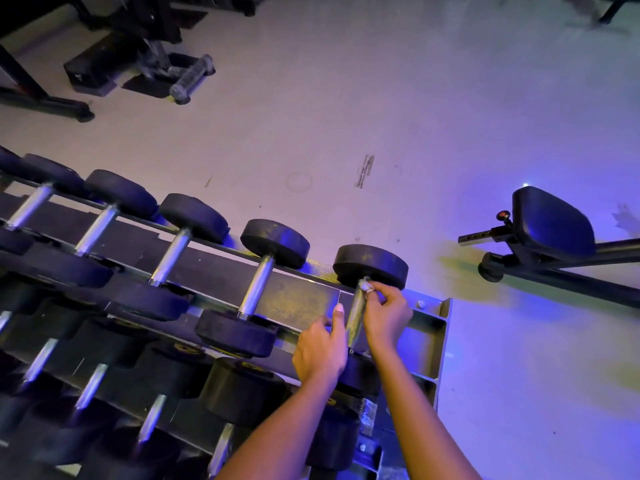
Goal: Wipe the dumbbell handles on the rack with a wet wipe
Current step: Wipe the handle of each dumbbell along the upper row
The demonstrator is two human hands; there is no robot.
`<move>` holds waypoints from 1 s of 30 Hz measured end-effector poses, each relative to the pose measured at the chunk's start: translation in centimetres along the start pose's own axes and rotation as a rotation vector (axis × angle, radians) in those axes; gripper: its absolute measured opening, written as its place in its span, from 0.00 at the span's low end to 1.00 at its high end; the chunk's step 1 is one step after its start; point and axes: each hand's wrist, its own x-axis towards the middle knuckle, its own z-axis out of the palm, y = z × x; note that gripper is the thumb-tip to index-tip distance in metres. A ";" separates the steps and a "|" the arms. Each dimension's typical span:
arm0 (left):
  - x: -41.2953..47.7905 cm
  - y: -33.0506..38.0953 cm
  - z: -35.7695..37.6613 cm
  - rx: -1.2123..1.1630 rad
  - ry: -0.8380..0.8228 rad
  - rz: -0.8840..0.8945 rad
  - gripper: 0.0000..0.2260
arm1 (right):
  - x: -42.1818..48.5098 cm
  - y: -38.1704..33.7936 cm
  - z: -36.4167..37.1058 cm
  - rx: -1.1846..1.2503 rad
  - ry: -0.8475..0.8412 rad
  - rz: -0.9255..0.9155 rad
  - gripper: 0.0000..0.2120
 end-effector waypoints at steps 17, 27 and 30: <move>-0.1 0.0 -0.1 0.002 -0.005 0.010 0.28 | 0.4 -0.6 0.4 -0.010 0.077 0.123 0.01; 0.0 -0.1 0.1 -0.001 0.002 0.008 0.28 | 1.4 0.6 0.3 -0.068 0.040 0.054 0.05; 0.0 -0.1 0.0 0.003 0.000 0.009 0.28 | 1.8 0.0 -0.2 -0.071 0.026 0.106 0.04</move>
